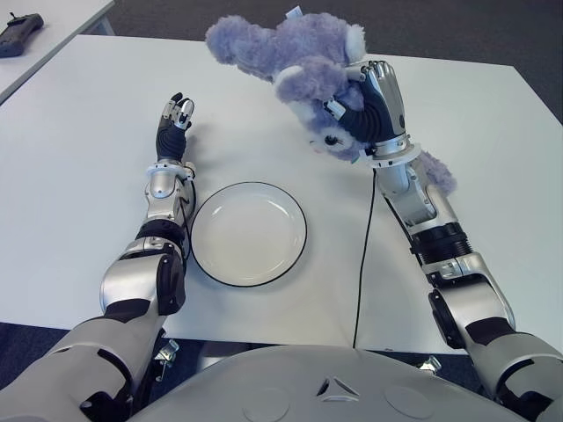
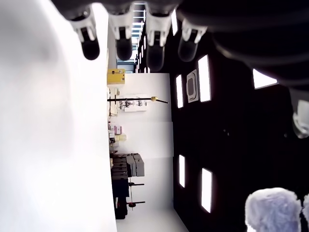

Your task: Put the doll into the plate.

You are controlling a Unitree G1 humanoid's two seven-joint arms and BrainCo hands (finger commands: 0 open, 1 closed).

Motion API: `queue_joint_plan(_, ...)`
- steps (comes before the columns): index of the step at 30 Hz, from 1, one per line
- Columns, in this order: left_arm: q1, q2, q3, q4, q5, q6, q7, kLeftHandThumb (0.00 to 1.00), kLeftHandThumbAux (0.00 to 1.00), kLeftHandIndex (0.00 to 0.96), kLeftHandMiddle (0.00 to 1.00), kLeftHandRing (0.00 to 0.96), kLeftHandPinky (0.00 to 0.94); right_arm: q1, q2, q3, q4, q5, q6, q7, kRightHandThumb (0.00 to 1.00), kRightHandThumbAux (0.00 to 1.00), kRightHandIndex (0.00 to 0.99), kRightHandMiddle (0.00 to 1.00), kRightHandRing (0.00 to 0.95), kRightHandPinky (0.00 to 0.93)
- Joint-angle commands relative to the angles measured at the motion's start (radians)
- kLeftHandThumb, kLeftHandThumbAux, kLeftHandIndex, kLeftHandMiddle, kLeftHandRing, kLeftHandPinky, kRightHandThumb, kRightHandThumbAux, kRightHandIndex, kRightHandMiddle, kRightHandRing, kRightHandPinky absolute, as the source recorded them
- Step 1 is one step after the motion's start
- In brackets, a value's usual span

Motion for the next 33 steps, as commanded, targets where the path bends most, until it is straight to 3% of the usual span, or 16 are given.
queue_joint_plan(1, 0.255, -0.115, -0.005, 0.155, -0.009, 0.017, 0.030, 0.000, 0.339, 0.096, 0.124, 0.045, 0.000, 0.028, -0.013, -0.008, -0.041, 0.031, -0.066, 0.046, 0.574, 0.707, 0.763, 0.862, 0.877, 0.884)
queue_joint_plan(18, 0.252, -0.122, -0.004, 0.156, -0.011, 0.015, 0.029, 0.000, 0.332, 0.090, 0.129, 0.053, 0.000, 0.068, -0.021, 0.005, -0.082, 0.065, -0.112, 0.178, 0.544, 0.711, 0.762, 0.867, 0.873, 0.873)
queue_joint_plan(33, 0.248, -0.125, -0.003, 0.157, -0.014, 0.025, 0.027, 0.000, 0.336, 0.085, 0.128, 0.059, 0.000, 0.126, -0.026, 0.046, -0.166, 0.139, -0.052, 0.426, 0.541, 0.715, 0.742, 0.855, 0.855, 0.862)
